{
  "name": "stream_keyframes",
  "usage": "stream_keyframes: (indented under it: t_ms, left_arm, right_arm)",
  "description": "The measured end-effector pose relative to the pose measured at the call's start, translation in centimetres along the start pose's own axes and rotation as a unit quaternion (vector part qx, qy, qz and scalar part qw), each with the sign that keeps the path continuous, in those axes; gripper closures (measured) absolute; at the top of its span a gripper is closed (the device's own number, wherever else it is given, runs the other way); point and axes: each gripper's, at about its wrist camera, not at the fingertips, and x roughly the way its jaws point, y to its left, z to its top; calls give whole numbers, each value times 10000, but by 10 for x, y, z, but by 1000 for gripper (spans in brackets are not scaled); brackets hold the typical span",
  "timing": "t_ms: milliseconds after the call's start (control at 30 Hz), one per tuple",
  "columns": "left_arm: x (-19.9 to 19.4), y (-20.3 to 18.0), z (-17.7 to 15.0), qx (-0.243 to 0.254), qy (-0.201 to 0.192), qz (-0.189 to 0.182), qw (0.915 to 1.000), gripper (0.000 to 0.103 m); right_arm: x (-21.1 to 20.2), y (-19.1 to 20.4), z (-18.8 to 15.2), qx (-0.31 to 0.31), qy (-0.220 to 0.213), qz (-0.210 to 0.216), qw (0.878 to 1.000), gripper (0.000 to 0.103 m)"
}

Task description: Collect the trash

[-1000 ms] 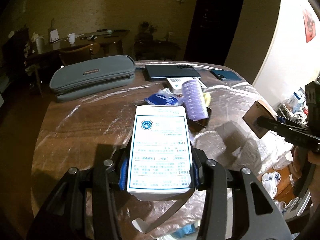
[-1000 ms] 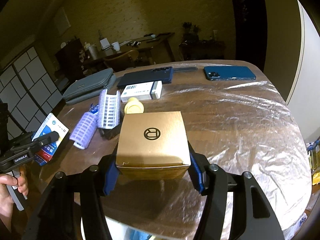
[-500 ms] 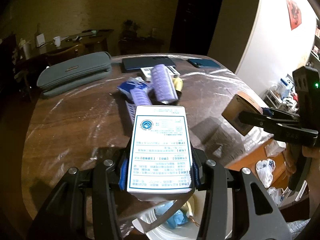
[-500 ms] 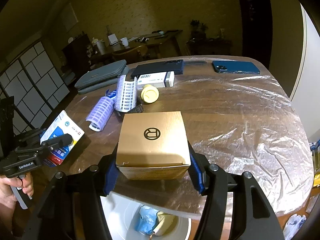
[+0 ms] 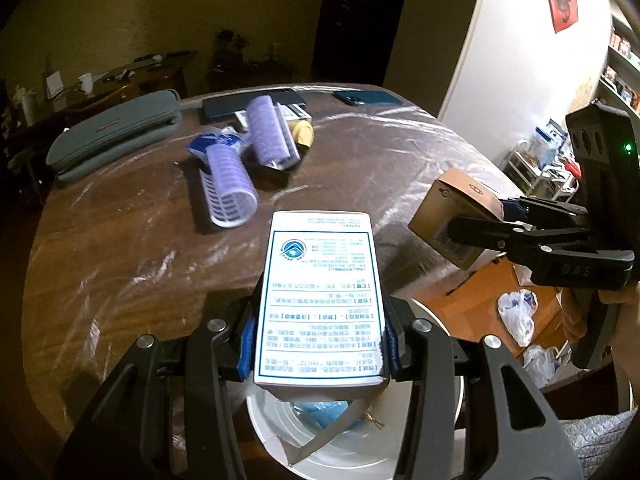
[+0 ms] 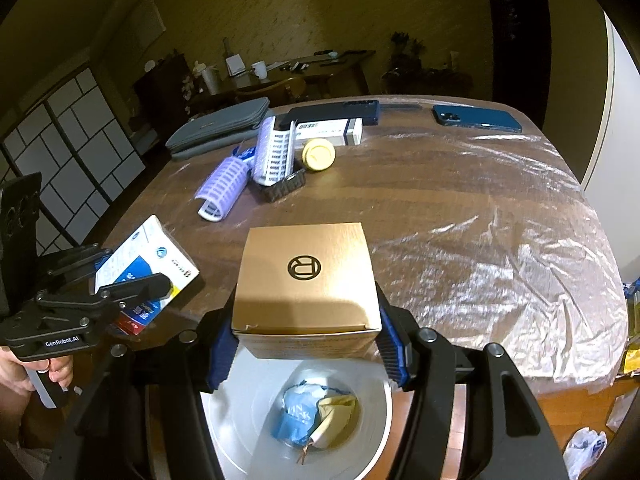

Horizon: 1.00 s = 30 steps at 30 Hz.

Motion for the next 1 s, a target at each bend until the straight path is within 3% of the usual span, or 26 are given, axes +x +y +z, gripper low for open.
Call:
stream_keyframes:
  t_ms: [1000]
  left_arm:
    - [0,-27,-45,315,541,-243,9977,55]
  right_arm:
    - [-9,20,-50,-194,522,90,9984,45]
